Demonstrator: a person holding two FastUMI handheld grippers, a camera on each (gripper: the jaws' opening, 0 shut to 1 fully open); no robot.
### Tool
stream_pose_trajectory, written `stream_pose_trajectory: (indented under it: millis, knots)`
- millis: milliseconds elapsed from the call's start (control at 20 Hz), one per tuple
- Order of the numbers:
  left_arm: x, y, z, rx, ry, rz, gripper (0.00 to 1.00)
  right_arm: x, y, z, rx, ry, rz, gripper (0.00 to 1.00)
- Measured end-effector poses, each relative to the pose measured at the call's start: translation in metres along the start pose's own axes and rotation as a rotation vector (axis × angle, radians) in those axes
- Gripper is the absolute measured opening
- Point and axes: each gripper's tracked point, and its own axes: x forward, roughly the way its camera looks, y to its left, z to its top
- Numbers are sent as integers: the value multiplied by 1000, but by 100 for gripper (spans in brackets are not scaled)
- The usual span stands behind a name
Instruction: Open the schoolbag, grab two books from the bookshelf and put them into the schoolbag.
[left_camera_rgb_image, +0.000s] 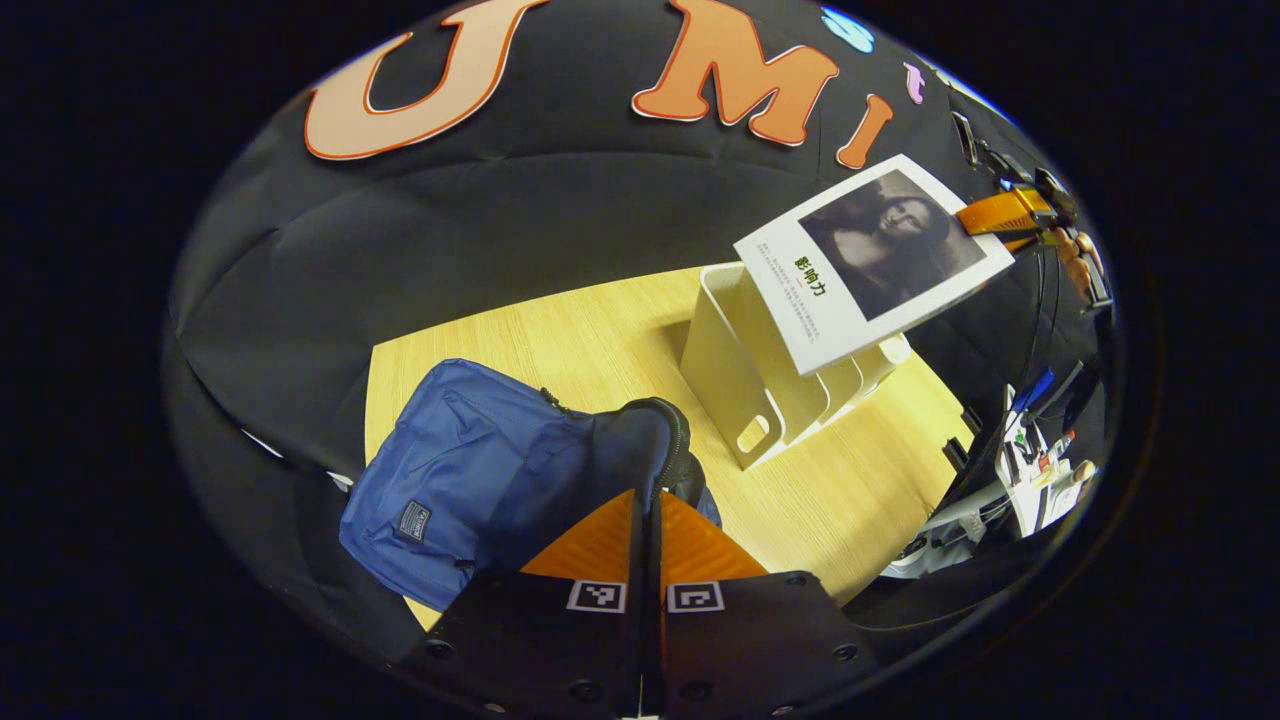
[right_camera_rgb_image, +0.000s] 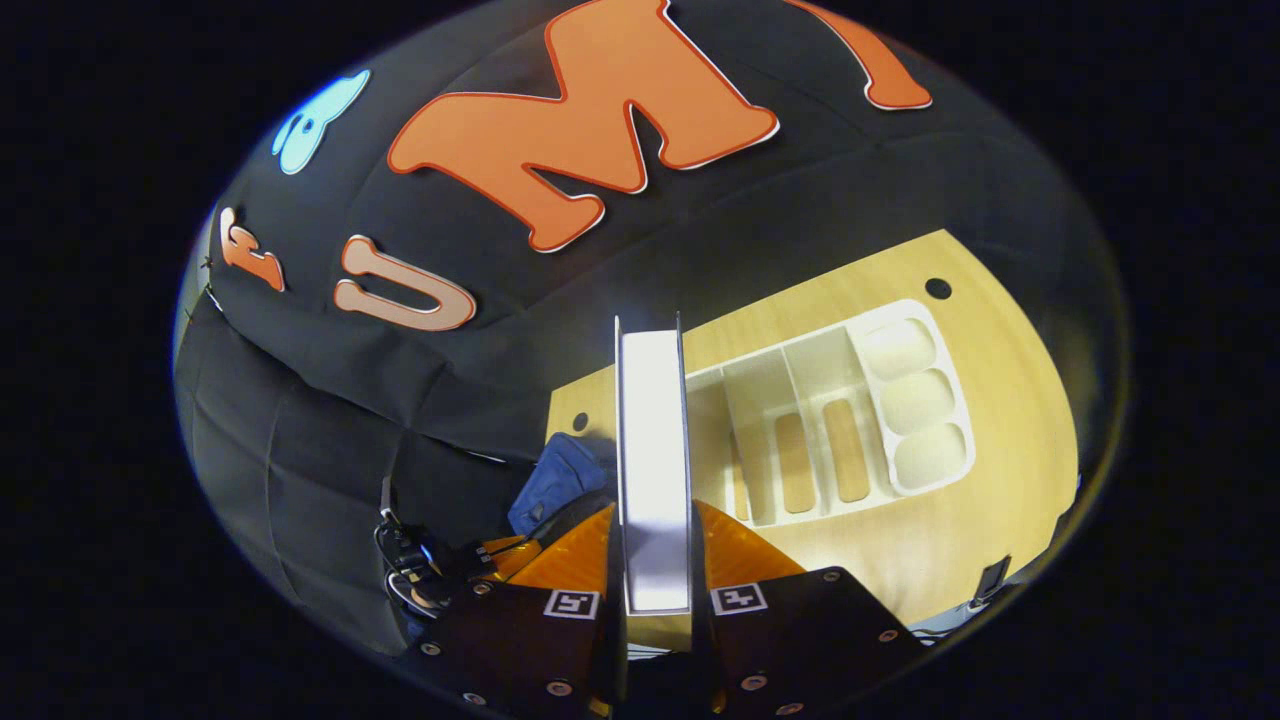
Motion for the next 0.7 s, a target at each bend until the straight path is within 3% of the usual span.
stream_pose_trajectory:
  millis: [350,700]
  knots:
    - [-1,4,6,-3,-13,11,1,34,11,-63,48,71,108,25]
    - [-1,7,4,-46,-26,15,1,74,13,-123,104,156,142,25]
